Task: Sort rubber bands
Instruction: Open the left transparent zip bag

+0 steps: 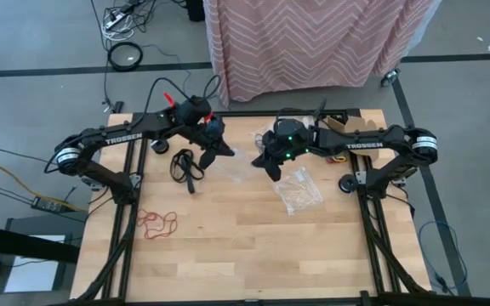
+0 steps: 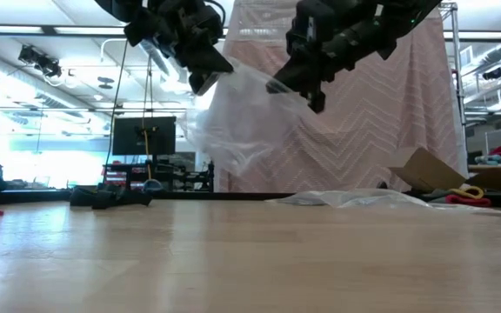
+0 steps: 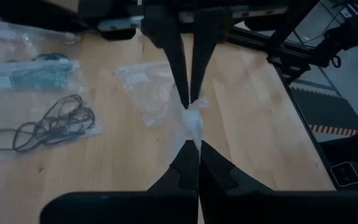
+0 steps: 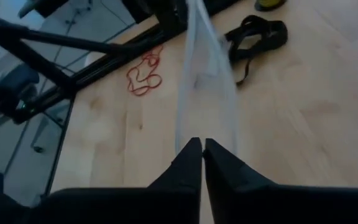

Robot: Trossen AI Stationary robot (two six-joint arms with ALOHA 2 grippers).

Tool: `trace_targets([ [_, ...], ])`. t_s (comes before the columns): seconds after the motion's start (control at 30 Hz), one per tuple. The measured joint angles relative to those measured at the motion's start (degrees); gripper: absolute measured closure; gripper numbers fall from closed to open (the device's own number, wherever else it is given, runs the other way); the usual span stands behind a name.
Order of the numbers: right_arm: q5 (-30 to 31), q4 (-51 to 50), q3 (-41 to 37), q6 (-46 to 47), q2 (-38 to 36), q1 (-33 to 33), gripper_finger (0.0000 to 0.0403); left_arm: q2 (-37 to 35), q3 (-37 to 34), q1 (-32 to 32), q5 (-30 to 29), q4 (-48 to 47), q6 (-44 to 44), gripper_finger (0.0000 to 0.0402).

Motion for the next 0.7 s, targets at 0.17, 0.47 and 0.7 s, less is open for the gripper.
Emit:
trace_targets([
  [0.17,-1.3,1.0,0.0,0.3,0.0,0.0,0.0324,0.0,0.0,-0.3,0.7,0.9,-0.2,0.0401],
  [0.47,-2.4,2.9,0.0,1.9,0.0,-0.5,0.0189,0.1,0.0,-1.0,3.1,6.2,-1.6,0.0401],
  [0.7,-1.1,4.4,0.0,1.8,0.1,-0.2,0.0196,0.3,0.0,-1.1,3.4,9.8,-2.2,0.0401],
])
